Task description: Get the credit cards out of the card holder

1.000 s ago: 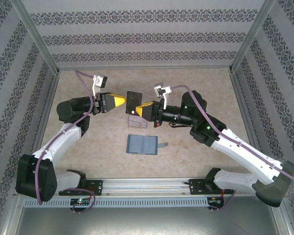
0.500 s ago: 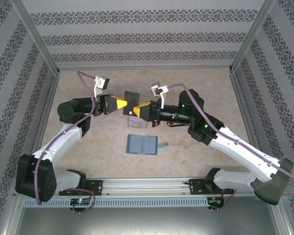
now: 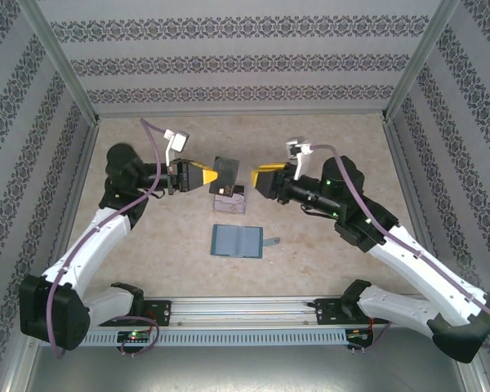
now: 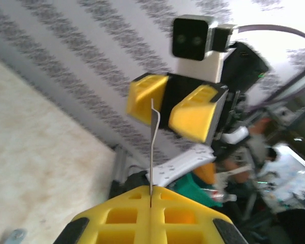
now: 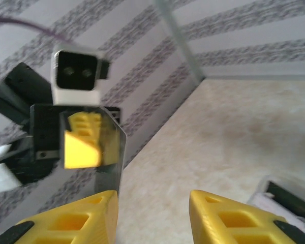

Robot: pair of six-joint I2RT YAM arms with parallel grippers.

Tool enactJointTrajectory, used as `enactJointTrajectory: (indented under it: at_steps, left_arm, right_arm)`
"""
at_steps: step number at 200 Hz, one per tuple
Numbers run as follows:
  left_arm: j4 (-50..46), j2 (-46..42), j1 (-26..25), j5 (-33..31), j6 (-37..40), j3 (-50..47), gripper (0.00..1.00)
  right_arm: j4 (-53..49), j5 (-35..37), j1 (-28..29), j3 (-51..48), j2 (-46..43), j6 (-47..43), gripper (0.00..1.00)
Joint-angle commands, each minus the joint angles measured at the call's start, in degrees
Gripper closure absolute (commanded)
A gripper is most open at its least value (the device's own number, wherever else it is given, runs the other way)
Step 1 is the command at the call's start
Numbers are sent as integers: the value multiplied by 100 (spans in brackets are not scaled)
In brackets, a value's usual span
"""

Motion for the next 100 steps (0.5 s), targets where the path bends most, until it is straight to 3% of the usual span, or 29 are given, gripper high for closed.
enactJointTrajectory:
  at_steps: [1,44,77,100]
  left_arm:
    - [-4739,72,-148,-780,3893,988,100]
    - [-6734,721,-352,-2313,5638,2054,100]
    - [-7670,1307,-817,-3787,6813,2826,100]
    - [-8054,1696,-1108,-4260,7607,3294,100]
  right_arm:
    - [-192,302,-396,-274,-225,221,59]
    - [-381,168,-951,-546,-359,201,60]
    - [-381,-20,-1203,-713,-346,197,60]
    - [-385,-101,-1314,-806,-324,179,60]
